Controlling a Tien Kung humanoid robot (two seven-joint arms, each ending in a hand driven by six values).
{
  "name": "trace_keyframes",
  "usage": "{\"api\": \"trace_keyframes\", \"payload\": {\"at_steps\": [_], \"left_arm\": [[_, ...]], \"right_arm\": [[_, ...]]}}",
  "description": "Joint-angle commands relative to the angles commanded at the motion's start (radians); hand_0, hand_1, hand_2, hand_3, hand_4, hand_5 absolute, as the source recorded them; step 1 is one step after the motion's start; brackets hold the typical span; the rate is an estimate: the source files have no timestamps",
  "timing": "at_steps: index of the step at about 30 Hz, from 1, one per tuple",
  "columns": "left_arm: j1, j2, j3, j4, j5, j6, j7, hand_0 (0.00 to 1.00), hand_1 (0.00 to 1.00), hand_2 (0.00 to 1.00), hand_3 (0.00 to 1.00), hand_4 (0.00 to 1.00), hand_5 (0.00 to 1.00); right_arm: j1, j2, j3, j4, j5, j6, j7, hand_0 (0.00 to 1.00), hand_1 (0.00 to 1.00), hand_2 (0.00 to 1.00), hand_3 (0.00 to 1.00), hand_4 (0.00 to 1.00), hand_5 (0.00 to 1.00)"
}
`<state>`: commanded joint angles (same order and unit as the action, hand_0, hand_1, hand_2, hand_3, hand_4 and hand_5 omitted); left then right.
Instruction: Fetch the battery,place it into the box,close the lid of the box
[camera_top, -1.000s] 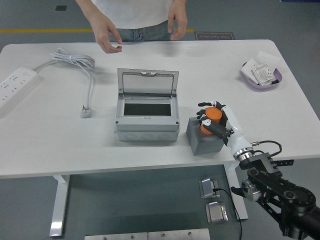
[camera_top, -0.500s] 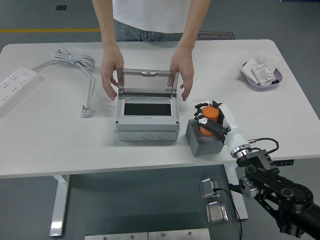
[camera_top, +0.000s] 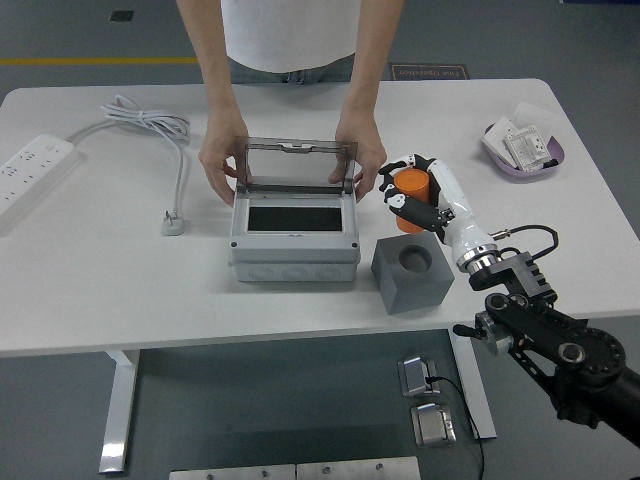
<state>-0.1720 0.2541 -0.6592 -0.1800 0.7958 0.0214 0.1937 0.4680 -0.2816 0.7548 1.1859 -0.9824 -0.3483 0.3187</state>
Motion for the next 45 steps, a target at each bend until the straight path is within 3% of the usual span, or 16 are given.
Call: {"api": "trace_keyframes", "payload": {"at_steps": [9,19,29,35,36,41,42,45], "left_arm": [[-0.003,0.005,-0.025,-0.001,0.026,0.000,0.008,0.640,0.699,0.619,0.621,0.642,0.210],[-0.008,0.009,-0.039,-0.002,0.047,-0.003,0.014,0.640,0.700,0.617,0.619,0.642,0.215],[-0.014,0.008,-0.052,-0.003,0.069,-0.006,0.020,0.640,0.700,0.617,0.619,0.641,0.214],[-0.017,0.005,-0.049,-0.002,0.071,-0.009,0.020,0.639,0.701,0.617,0.619,0.640,0.214],[-0.018,0.005,-0.050,-0.002,0.073,-0.009,0.020,0.640,0.701,0.616,0.617,0.633,0.210],[-0.018,0.005,-0.054,-0.002,0.079,-0.009,0.021,0.640,0.701,0.616,0.617,0.633,0.210],[-0.019,0.005,-0.053,-0.002,0.079,-0.009,0.021,0.639,0.701,0.614,0.615,0.627,0.205],[-0.020,0.005,-0.051,-0.002,0.077,-0.010,0.020,0.639,0.701,0.614,0.615,0.627,0.205]], "right_arm": [[0.147,0.054,-0.099,-0.011,-0.245,0.024,-0.201,0.110,0.201,0.265,0.263,0.002,0.002],[0.289,0.126,-0.245,-0.094,-0.481,0.055,-0.379,0.108,0.201,0.265,0.265,0.002,0.002],[0.379,0.178,-0.357,-0.185,-0.496,0.067,-0.406,0.106,0.201,0.267,0.273,0.002,0.002],[0.394,0.192,-0.362,-0.227,-0.486,0.097,-0.398,0.107,0.201,0.268,0.276,0.002,0.002],[0.394,0.192,-0.361,-0.231,-0.484,0.099,-0.396,0.142,0.249,0.308,0.360,0.002,0.002],[0.393,0.193,-0.357,-0.246,-0.460,0.091,-0.369,0.142,0.249,0.308,0.360,0.002,0.002],[0.392,0.193,-0.357,-0.247,-0.455,0.086,-0.363,0.306,0.465,0.537,0.651,0.312,0.180],[0.388,0.195,-0.355,-0.255,-0.424,0.077,-0.343,0.306,0.465,0.537,0.651,0.312,0.180]]}}
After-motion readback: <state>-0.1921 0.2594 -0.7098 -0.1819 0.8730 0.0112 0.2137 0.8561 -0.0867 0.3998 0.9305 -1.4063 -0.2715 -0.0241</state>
